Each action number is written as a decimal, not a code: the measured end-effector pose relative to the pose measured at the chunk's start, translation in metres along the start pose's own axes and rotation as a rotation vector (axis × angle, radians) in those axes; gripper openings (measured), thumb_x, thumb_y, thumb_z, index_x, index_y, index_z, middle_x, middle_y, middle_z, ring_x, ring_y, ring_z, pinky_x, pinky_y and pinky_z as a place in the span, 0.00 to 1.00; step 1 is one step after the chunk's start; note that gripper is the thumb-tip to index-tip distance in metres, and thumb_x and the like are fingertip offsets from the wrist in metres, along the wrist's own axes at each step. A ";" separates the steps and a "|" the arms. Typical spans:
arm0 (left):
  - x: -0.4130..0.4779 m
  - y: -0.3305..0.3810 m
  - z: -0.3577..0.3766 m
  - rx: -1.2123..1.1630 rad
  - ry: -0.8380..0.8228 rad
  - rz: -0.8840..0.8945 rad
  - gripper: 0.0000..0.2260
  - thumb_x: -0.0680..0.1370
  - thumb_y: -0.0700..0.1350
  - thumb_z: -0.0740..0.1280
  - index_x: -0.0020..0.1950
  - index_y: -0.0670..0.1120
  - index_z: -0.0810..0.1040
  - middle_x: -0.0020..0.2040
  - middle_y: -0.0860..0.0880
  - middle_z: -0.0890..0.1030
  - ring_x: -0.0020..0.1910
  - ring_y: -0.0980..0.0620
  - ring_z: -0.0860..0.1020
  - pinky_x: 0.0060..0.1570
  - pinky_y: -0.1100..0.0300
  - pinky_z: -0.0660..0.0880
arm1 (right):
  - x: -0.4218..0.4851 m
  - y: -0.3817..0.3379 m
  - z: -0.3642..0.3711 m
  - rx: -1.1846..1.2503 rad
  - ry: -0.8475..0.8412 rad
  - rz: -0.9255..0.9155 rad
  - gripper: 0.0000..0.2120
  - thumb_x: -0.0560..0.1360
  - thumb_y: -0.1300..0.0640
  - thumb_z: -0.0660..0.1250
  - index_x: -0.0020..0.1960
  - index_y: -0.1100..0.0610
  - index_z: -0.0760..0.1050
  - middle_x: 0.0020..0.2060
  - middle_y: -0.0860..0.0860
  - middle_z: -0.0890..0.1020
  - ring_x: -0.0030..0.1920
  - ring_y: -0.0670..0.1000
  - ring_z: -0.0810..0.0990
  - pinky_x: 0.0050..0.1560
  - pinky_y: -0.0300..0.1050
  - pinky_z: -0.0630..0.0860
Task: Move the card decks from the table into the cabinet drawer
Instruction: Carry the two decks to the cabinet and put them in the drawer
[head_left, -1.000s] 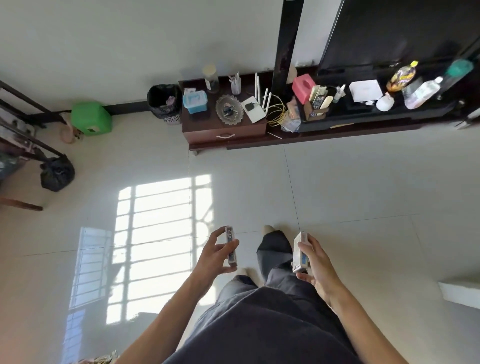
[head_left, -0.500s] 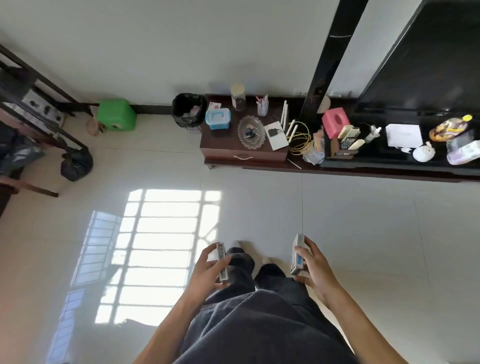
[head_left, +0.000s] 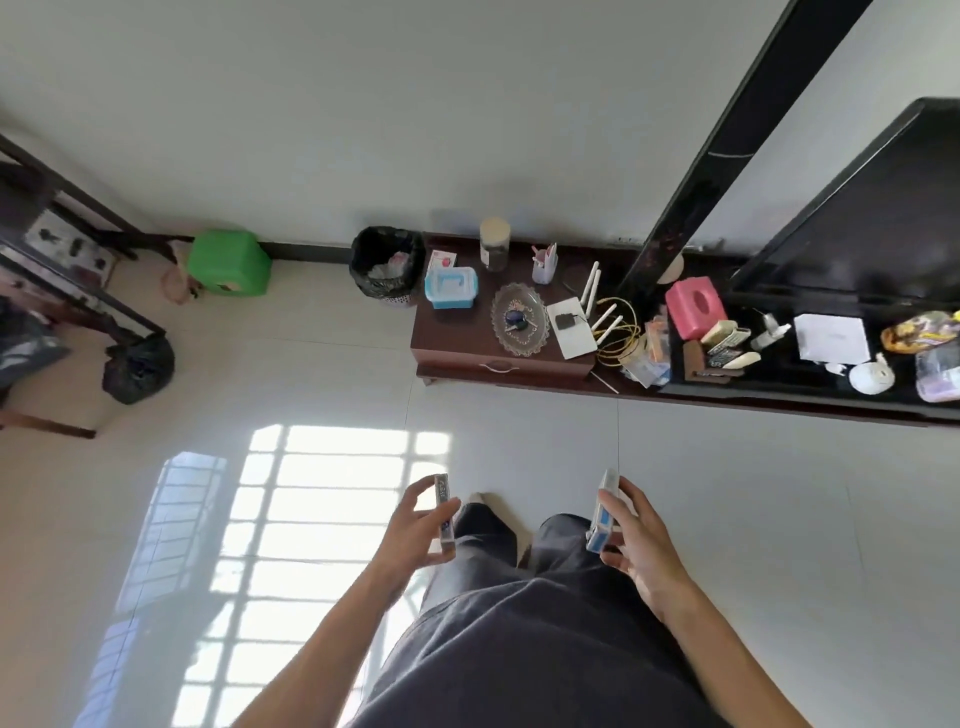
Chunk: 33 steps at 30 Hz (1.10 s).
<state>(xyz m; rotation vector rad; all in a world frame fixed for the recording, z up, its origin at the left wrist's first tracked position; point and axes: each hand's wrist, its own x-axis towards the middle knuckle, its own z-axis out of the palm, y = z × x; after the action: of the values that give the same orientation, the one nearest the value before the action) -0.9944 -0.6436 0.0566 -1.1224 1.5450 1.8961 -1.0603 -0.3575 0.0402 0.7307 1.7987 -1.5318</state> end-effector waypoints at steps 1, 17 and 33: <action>0.008 0.012 -0.001 0.011 -0.013 0.007 0.24 0.73 0.50 0.75 0.67 0.57 0.72 0.48 0.43 0.83 0.43 0.47 0.82 0.45 0.48 0.83 | 0.004 -0.007 0.004 0.004 0.002 0.001 0.13 0.76 0.42 0.70 0.60 0.33 0.73 0.57 0.51 0.81 0.54 0.57 0.83 0.45 0.49 0.78; 0.086 0.118 0.037 -0.014 0.050 -0.040 0.24 0.75 0.49 0.73 0.69 0.56 0.70 0.56 0.38 0.81 0.53 0.40 0.83 0.52 0.43 0.82 | 0.121 -0.110 0.034 -0.004 -0.116 0.035 0.17 0.77 0.41 0.68 0.65 0.34 0.71 0.60 0.49 0.78 0.55 0.53 0.82 0.41 0.45 0.80; 0.312 0.089 0.027 0.018 0.050 -0.050 0.25 0.71 0.54 0.76 0.66 0.61 0.73 0.60 0.44 0.81 0.58 0.45 0.81 0.51 0.49 0.83 | 0.374 -0.089 0.099 0.008 -0.195 0.082 0.18 0.76 0.41 0.70 0.64 0.34 0.71 0.58 0.50 0.78 0.56 0.56 0.81 0.41 0.44 0.83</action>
<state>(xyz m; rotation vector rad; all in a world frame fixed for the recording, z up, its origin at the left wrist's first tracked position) -1.2486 -0.6888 -0.1419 -1.1979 1.5432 1.8310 -1.3515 -0.4694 -0.2058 0.6278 1.6012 -1.5027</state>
